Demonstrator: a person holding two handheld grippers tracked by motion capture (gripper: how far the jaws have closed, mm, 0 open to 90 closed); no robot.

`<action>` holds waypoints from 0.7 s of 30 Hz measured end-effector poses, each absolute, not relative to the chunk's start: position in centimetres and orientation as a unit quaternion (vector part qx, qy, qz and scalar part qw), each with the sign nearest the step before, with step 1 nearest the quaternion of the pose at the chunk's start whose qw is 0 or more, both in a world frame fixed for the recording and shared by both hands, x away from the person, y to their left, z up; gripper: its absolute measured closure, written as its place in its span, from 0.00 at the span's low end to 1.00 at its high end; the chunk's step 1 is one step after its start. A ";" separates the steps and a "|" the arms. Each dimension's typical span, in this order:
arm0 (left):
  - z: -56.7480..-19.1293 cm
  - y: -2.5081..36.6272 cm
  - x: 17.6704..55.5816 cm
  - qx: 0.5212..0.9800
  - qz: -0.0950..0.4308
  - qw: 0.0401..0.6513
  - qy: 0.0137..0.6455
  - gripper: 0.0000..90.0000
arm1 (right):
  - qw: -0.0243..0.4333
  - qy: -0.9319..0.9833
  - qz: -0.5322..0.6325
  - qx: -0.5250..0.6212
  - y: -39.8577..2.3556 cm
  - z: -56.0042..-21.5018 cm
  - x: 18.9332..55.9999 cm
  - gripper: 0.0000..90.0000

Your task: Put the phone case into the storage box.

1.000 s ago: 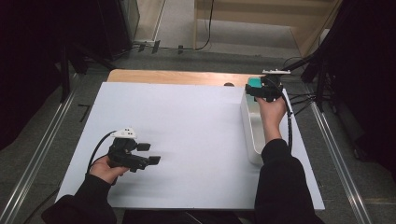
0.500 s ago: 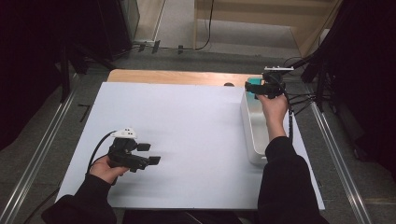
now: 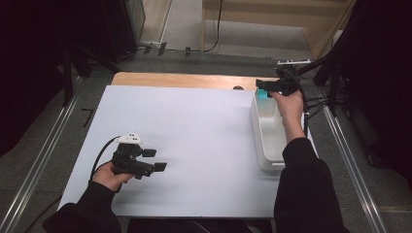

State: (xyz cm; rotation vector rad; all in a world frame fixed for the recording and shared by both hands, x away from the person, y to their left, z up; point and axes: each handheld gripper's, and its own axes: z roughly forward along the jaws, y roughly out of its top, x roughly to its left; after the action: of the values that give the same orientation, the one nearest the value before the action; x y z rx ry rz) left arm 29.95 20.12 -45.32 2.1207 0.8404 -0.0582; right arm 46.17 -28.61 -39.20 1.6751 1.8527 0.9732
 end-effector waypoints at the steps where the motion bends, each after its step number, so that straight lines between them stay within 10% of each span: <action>1: -45.3 20.1 29.9 0.844 -0.024 0.418 0.335 0.27 | 0.225 0.676 0.355 0.606 -28.6 -39.0 46.1 0.00; 21: -45.2 20.4 30.0 0.844 -0.027 0.416 0.336 0.27 | 0.181 0.723 0.367 0.557 -27.7 -36.7 44.1 0.06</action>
State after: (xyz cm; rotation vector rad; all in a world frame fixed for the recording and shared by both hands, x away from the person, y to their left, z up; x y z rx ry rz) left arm 30.04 20.40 -45.17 2.1201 0.8448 -0.0683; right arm 44.05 -27.73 -36.70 1.5729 2.0417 1.0376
